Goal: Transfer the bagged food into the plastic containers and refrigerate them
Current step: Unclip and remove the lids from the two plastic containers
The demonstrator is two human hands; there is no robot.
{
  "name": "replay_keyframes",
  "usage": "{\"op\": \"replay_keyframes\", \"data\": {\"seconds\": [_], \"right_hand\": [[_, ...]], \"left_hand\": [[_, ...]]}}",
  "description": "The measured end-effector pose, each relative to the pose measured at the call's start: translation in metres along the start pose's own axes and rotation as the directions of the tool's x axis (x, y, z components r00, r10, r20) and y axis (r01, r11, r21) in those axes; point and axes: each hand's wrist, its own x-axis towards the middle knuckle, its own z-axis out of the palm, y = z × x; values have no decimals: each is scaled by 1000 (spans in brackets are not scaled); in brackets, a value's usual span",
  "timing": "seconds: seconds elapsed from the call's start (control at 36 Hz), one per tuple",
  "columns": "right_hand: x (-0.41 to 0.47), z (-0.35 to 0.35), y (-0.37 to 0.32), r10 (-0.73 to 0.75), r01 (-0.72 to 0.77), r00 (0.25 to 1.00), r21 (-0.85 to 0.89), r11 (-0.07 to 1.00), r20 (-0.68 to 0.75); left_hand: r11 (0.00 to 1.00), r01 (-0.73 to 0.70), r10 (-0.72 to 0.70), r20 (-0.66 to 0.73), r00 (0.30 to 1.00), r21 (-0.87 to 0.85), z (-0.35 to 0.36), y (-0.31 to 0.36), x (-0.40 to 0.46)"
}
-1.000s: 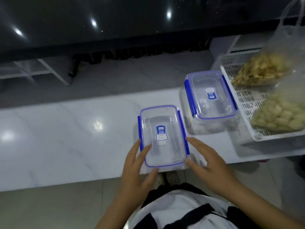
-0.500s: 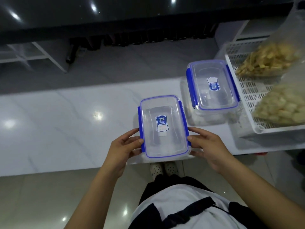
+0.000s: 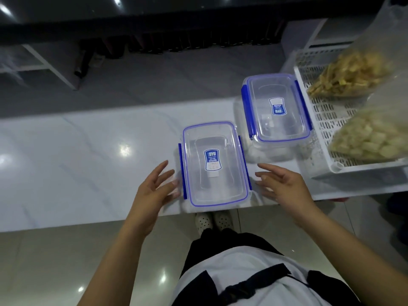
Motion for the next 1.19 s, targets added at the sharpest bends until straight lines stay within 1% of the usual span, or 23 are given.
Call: {"op": "replay_keyframes", "data": {"seconds": [0.03, 0.06, 0.08, 0.14, 0.17, 0.19, 0.25, 0.28, 0.33, 0.42, 0.53, 0.58, 0.64, 0.69, 0.75, 0.78, 0.83, 0.89, 0.92, 0.97, 1.0, 1.11, 1.19], "right_hand": [[-2, -2, -1, -67, 67, 998, -84, 994, 2], [-5, -4, -2, -131, 135, 991, -169, 976, 34], [-8, -6, -3, -180, 198, 979, -231, 953, 94], [-15, -7, -4, -221, 303, 940, -342, 890, 260], [-16, -6, -3, -219, 357, 914, -423, 833, 341], [-16, -4, 0, -214, 416, 889, -518, 747, 406], [-13, 2, 8, -211, 499, 856, -650, 573, 472], [-12, 6, 10, -212, 517, 850, -681, 520, 483], [-9, 13, 15, -235, 537, 841, -703, 466, 487], [-8, 19, 22, -297, 551, 834, -699, 455, 464], [-12, 23, 32, -409, 540, 834, -704, 462, 371], [-15, 24, 34, -440, 541, 825, -717, 439, 354], [-16, 25, 32, -481, 562, 802, -723, 403, 355], [-19, 29, 27, -546, 610, 751, -708, 356, 371], [-23, 36, 21, -555, 633, 736, -686, 359, 388], [-24, 40, 18, -540, 619, 749, -697, 363, 384], [-25, 44, 17, -486, 533, 809, -762, 368, 331], [-24, 44, 19, -425, 442, 867, -797, 413, 260], [-23, 44, 20, -397, 422, 884, -788, 448, 248], [-23, 46, 21, -378, 423, 892, -757, 498, 249], [-23, 48, 21, -385, 423, 890, -754, 504, 242], [-30, 63, 14, -395, 374, 901, -785, 493, 180], [-38, 79, 8, -407, 333, 902, -830, 448, 142]], "left_hand": [[993, -53, 53, -4, 999, 106, 2, 1, -4], [968, -111, 108, 25, 994, 226, 4, 1, -9], [921, -175, 157, 80, 984, 349, 7, 2, -14], [770, -314, 234, 212, 949, 555, 14, 0, -23], [697, -368, 259, 261, 930, 616, 19, -1, -26], [649, -397, 274, 287, 918, 649, 25, -2, -29], [619, -400, 288, 279, 916, 676, 35, -4, -31], [608, -391, 296, 260, 919, 691, 40, -4, -32], [577, -361, 310, 213, 927, 732, 46, -6, -31], [556, -310, 295, 166, 941, 771, 49, -8, -31], [501, -327, 325, 175, 929, 802, 50, -8, -29], [483, -319, 319, 176, 931, 815, 51, -7, -29], [478, -323, 316, 183, 931, 817, 50, -4, -32], [478, -340, 330, 194, 924, 810, 48, 2, -36], [464, -356, 340, 207, 917, 811, 47, 8, -38], [452, -355, 334, 213, 918, 818, 47, 11, -38], [424, -336, 292, 224, 930, 841, 46, 14, -37], [418, -329, 248, 242, 938, 846, 41, 12, -33], [432, -335, 240, 252, 938, 837, 38, 10, -29], [458, -361, 241, 277, 930, 812, 31, 7, -22], [470, -377, 250, 289, 924, 798, 28, 5, -18], [530, -450, 309, 331, 892, 719, 11, -1, -3], [558, -513, 344, 381, 858, 653, -4, 2, 8]]}}
